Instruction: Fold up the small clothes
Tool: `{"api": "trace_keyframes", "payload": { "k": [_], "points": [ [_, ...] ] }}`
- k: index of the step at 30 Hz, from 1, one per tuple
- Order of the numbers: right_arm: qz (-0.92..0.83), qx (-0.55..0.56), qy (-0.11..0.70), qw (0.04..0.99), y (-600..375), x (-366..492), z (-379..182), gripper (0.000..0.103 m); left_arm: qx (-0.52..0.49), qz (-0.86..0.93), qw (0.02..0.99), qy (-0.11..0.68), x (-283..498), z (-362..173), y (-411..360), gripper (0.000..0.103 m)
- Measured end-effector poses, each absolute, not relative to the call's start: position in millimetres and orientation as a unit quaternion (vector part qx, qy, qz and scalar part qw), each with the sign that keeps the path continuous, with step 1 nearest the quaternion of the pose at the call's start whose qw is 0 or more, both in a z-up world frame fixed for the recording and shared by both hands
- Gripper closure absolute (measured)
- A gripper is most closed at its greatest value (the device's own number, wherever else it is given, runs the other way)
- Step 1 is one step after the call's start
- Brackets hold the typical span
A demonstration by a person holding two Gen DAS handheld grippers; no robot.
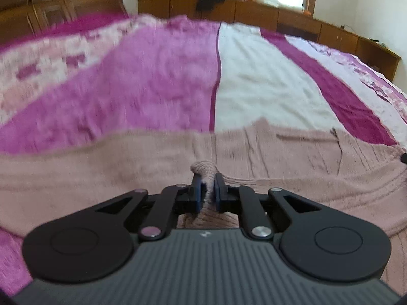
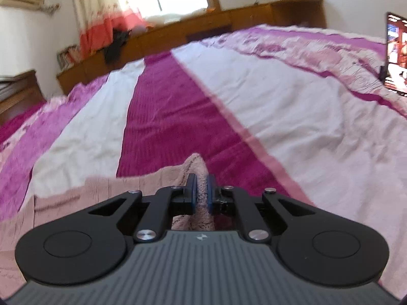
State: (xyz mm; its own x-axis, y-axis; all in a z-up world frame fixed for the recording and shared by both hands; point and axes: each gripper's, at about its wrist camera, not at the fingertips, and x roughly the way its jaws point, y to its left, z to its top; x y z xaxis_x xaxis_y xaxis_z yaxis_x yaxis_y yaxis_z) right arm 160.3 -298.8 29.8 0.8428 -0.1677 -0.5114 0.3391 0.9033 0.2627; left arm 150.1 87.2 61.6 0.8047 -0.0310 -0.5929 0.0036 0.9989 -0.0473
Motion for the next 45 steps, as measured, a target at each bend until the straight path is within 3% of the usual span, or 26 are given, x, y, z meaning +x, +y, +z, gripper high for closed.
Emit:
{"api": "trace_keyframes", "payload": {
  "k": [13,18,21,24,45],
  "points": [
    [-0.144,0.194,0.284,0.928,-306.5,168.2,12.8,0.093,-0.045,0.012,0.932,0.359,165.3,35.2,98.0,0.082],
    [-0.131,0.196,0.287,0.928,-302.1,159.1,22.0,0.07,-0.051,0.031,0.932,0.359,154.6,49.8,104.3,0.068],
    [-0.116,0.197,0.284,0.931,-295.8,145.8,31.6,0.056,-0.045,0.044,0.934,0.353,143.0,60.7,110.3,0.065],
    [-0.097,0.196,0.276,0.936,-287.8,127.6,44.3,0.05,-0.046,0.059,0.932,0.354,131.6,70.9,120.0,0.065],
    [0.027,0.214,0.273,0.938,-215.4,-3.9,112.2,0.038,-0.108,0.203,0.908,0.351,61.8,116.2,249.4,0.064]
  ]
}}
